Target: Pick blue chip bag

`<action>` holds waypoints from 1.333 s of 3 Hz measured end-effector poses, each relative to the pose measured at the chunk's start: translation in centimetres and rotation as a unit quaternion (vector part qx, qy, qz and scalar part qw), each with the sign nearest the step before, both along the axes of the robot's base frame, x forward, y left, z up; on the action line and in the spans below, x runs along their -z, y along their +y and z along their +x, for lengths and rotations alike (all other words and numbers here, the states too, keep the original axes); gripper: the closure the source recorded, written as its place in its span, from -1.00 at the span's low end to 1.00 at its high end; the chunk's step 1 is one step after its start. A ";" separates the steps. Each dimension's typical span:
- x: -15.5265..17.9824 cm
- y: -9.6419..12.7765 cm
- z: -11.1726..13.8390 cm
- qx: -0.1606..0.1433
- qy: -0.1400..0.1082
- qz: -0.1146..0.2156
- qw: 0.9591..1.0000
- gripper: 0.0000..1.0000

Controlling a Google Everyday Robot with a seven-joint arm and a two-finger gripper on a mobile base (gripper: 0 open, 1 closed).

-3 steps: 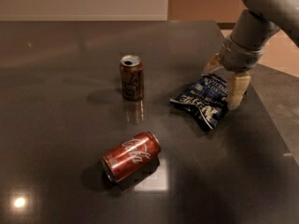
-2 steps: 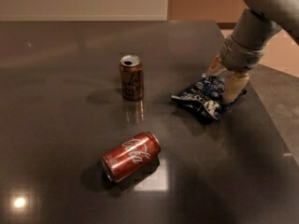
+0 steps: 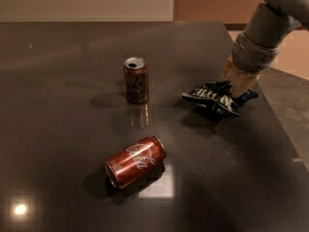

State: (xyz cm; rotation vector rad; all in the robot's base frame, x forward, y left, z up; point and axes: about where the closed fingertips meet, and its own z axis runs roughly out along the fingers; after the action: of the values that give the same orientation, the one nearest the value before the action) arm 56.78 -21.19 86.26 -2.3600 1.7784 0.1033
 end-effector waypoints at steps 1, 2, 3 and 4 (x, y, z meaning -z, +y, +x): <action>-1.8 0.6 -0.2 0.004 -0.004 0.013 1.000 1.00; -5.0 1.6 -0.5 0.005 -0.015 0.022 1.000 1.00; -8.3 2.9 -0.6 -0.001 -0.035 0.031 0.999 1.00; -11.3 4.2 -0.8 -0.013 -0.059 0.045 0.997 1.00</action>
Offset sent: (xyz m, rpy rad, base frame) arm -0.0314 0.0223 0.0936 0.0428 0.0183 0.0030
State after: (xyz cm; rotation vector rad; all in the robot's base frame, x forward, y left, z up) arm 55.95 -16.98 97.54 -2.2771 1.6556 0.0455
